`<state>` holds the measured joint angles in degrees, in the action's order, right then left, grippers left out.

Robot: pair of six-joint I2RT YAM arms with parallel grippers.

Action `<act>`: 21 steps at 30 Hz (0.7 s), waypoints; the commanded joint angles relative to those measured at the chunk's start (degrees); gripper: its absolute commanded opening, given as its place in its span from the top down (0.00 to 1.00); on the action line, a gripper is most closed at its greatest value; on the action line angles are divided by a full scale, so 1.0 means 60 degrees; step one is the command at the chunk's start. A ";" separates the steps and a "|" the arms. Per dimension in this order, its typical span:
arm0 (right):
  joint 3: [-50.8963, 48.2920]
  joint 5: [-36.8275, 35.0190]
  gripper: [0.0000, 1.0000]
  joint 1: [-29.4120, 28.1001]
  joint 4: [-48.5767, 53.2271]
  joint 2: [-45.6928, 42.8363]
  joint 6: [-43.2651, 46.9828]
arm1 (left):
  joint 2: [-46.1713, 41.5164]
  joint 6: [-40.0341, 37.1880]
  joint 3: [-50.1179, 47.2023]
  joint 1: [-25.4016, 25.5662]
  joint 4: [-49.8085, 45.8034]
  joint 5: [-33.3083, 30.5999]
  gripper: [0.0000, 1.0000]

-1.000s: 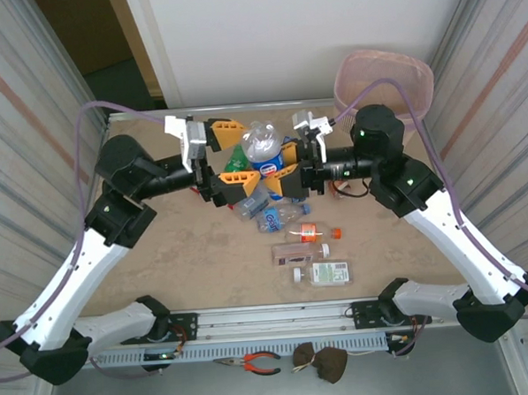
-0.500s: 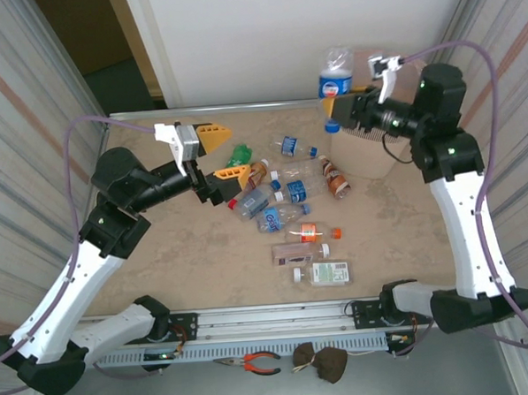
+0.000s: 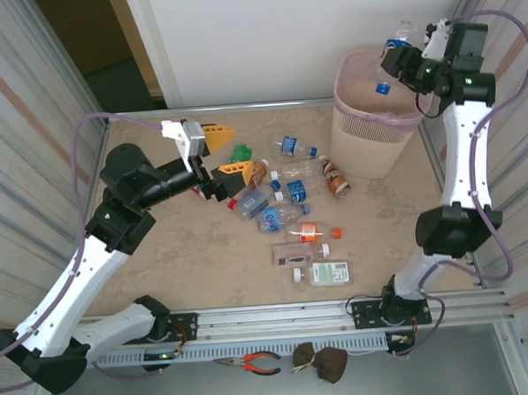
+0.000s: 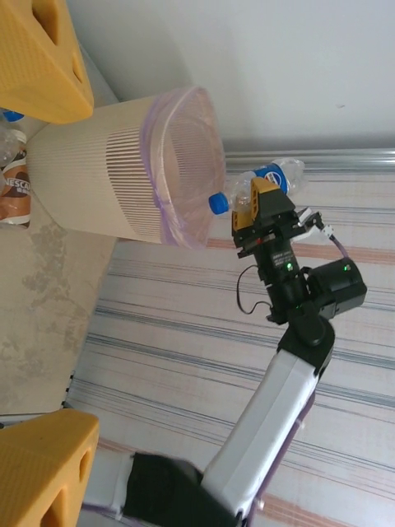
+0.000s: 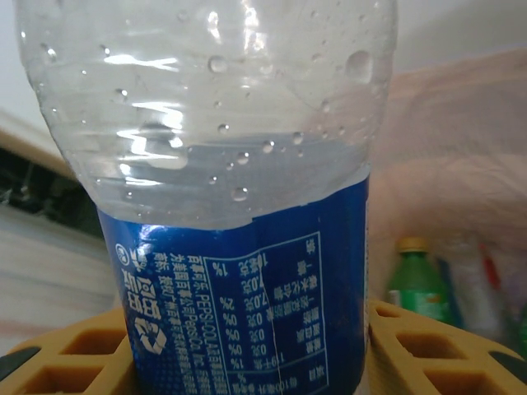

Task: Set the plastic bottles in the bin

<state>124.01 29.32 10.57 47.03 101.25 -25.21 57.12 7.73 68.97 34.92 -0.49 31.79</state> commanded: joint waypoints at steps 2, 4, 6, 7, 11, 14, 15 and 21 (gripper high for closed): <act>0.2378 -0.1898 0.56 0.0010 0.3092 0.1511 0.0644 | -0.0007 0.0205 -0.0113 -0.0056 0.0096 -0.0115 0.11; 0.2972 -0.2657 0.56 -0.0074 0.3726 0.2028 0.0911 | 0.0035 0.0218 -0.0135 -0.0055 0.0062 -0.0127 0.11; 0.3259 -0.3620 0.57 -0.0267 0.4164 0.2362 0.1232 | 0.0104 0.0228 -0.0114 -0.0072 -0.0025 -0.0168 0.11; 0.3268 -0.4046 0.56 -0.0368 0.4256 0.2461 0.1379 | 0.0150 0.0236 -0.0124 -0.0063 -0.0057 -0.0184 0.11; 0.3333 -0.5583 0.56 -0.0653 0.4541 0.2998 0.1884 | 0.0314 0.0294 -0.0112 -0.0064 -0.0065 -0.0175 0.11; 0.3341 -0.6147 0.56 -0.0734 0.4693 0.3407 0.2025 | 0.0394 0.0296 -0.0113 -0.0071 -0.0063 -0.0182 0.12; 0.3341 -0.6278 0.56 -0.0764 0.4714 0.3520 0.2052 | 0.0417 0.0302 -0.0113 -0.0064 -0.0054 -0.0174 0.12; 0.3371 -0.6745 0.55 -0.0882 0.4862 0.4437 0.2050 | 0.0565 0.0313 -0.0113 -0.0074 -0.0049 -0.0228 0.13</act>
<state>142.65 -7.22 5.63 73.80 125.60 -14.26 60.49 9.08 68.55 34.92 -1.50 31.27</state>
